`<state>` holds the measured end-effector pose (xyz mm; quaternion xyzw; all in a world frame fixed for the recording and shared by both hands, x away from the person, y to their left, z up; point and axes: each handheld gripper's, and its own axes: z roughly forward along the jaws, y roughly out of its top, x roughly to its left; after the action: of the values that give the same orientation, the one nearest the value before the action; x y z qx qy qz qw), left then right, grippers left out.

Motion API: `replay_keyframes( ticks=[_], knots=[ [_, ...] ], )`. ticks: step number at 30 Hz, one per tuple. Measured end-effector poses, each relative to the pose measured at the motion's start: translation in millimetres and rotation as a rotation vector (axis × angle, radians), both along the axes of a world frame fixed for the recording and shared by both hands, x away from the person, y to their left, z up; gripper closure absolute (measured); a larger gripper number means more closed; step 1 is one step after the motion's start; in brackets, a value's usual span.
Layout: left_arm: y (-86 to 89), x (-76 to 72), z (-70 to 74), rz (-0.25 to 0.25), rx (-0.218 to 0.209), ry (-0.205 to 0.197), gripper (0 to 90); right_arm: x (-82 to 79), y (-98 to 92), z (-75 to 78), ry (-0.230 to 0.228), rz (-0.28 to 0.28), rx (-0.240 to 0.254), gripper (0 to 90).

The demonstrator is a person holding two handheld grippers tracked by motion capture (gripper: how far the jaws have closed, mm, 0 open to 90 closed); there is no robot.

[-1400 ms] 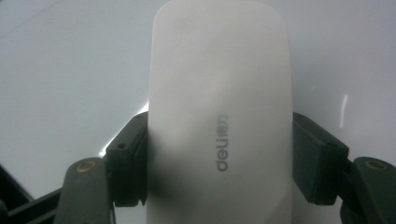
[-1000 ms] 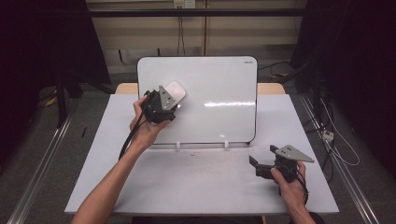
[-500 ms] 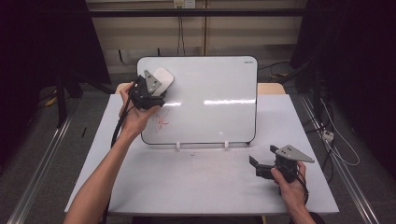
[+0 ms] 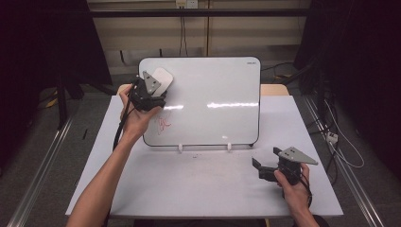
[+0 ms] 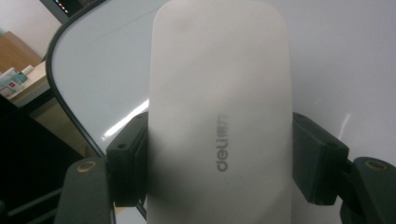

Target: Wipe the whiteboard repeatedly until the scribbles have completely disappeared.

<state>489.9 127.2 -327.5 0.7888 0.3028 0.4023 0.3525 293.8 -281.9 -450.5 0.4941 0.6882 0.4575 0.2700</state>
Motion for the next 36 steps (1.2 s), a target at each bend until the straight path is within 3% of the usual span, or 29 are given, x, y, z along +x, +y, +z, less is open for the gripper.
replay_keyframes(
  ticks=[4, 8, 16, 26, 36],
  knots=[
    [-5.6, -3.6, -4.7, -0.002, -0.006, 0.012, 31.2, 0.1, 0.4, -0.1, 0.001, -0.001, 0.000, 6.8],
    [-16.4, -9.1, -9.9, -0.029, 0.028, 0.014, 31.2, 0.2, 0.2, -0.2, 0.002, -0.003, 0.000, 6.8],
    [-35.2, -20.9, -22.6, -0.064, 0.055, 0.012, 31.2, 0.2, 0.4, -0.1, 0.001, -0.002, 0.000, 6.8],
    [-53.6, -40.5, -39.6, -0.108, 0.142, 0.008, 31.1, -0.3, 0.2, 0.2, 0.001, -0.001, -0.002, 6.9],
    [-51.3, -37.5, -37.3, -0.121, 0.129, 0.023, 31.1, -0.2, -0.3, 0.1, -0.001, 0.001, -0.001, 6.8]
  ],
)
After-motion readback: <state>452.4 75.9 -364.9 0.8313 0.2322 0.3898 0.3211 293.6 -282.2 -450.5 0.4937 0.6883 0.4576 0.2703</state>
